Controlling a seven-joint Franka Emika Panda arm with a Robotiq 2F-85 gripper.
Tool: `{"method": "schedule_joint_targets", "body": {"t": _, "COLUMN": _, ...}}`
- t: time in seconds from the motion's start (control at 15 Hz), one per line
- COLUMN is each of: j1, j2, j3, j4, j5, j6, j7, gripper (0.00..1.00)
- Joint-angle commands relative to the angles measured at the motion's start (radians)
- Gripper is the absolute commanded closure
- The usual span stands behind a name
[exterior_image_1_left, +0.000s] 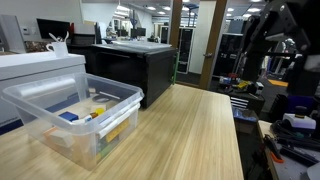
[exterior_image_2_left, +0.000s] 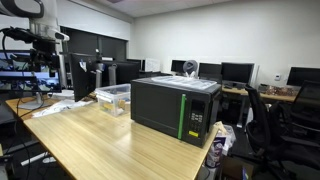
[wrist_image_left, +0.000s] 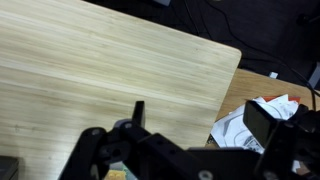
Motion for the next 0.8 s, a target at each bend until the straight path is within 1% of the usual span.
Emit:
{"method": "schedule_joint_targets", "body": {"t": 0.0, "j1": -0.007, "j2": 0.000, "j3": 0.006, "j4": 0.002, "j5": 0.004, "j6": -0.003, "j7": -0.003, "gripper": 0.00}}
{"method": "schedule_joint_targets", "body": {"t": 0.47, "j1": -0.005, "j2": -0.001, "j3": 0.006, "j4": 0.001, "j5": 0.004, "j6": -0.005, "j7": -0.008, "gripper": 0.00}}
{"method": "schedule_joint_targets", "body": {"t": 0.73, "j1": -0.018, "j2": -0.012, "j3": 0.005, "j4": -0.003, "j5": -0.017, "j6": 0.004, "j7": -0.008, "gripper": 0.00}}
